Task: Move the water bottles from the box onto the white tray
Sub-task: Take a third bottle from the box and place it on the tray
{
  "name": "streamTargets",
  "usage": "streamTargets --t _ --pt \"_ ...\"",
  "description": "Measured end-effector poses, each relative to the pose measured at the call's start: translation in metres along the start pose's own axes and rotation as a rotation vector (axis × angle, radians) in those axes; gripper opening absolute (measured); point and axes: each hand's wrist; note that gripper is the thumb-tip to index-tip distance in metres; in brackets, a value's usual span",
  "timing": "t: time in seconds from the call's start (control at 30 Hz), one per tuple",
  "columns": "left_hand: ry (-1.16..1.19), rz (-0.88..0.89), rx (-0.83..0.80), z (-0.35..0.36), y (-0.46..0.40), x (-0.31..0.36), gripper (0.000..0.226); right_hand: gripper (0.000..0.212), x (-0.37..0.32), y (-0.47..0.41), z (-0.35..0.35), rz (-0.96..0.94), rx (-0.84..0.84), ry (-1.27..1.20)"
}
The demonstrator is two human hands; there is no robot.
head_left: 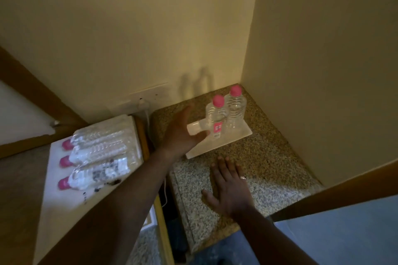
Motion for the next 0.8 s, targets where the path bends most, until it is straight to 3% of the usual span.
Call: streamTargets --t 0.27,0.43,0.63,0.8 --pt "-0.252 -0.074 0.074 -0.076 0.074 -0.089 0.101 0.097 0.001 -0.001 0.001 0.041 -0.056 0.049" --pt "-0.580 -0.083 0.099 -0.112 0.098 -0.136 0.094 0.096 0.000 -0.002 0.002 0.040 -0.082 0.083" --pt "-0.679 -0.138 0.153 -0.116 0.109 -0.160 0.084 0.096 0.000 0.001 0.000 0.042 -0.098 0.095" --pt "-0.876 -0.361 0.201 -0.143 0.101 -0.167 0.089 0.096 -0.001 0.000 -0.001 0.026 -0.084 0.104"
Point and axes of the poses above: each hand's wrist, its own y-axis away from the middle knuckle, its own z-axis out of the palm, x = y × z, and after that the axes turned 14 degrees about -z, right-handed
